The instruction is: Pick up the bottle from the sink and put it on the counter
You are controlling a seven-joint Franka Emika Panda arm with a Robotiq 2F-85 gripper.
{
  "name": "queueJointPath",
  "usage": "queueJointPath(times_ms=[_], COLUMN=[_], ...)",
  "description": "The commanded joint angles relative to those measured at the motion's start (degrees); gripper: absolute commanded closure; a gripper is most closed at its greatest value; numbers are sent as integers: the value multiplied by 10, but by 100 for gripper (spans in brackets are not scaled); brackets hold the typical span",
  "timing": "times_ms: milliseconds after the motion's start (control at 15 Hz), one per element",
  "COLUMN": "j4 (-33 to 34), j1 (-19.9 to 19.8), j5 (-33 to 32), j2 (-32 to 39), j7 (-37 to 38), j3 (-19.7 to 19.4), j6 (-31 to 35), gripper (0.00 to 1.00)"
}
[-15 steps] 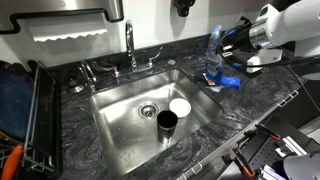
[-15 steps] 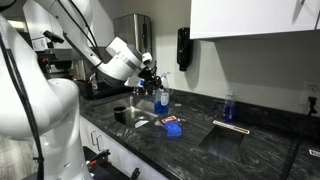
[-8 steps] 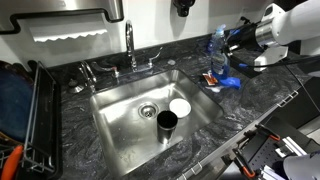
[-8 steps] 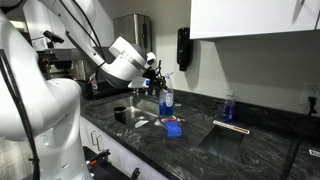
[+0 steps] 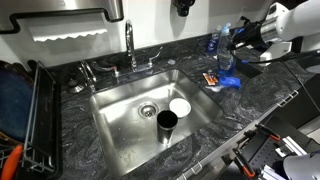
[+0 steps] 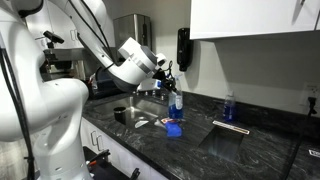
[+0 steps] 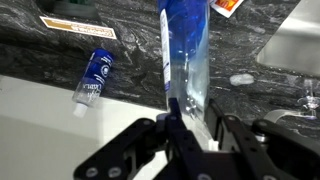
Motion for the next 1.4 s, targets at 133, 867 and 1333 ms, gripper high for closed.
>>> queueJointPath(times_ms=[133,867,1333], j4=[77,139,157], j1=[-136,-191,-187], j5=[66,169,279], j2=[-97,-284,-344], j7=[-91,-285,-447], j3=[103,209,220], j6=[26,6,-5], gripper=[93,93,93])
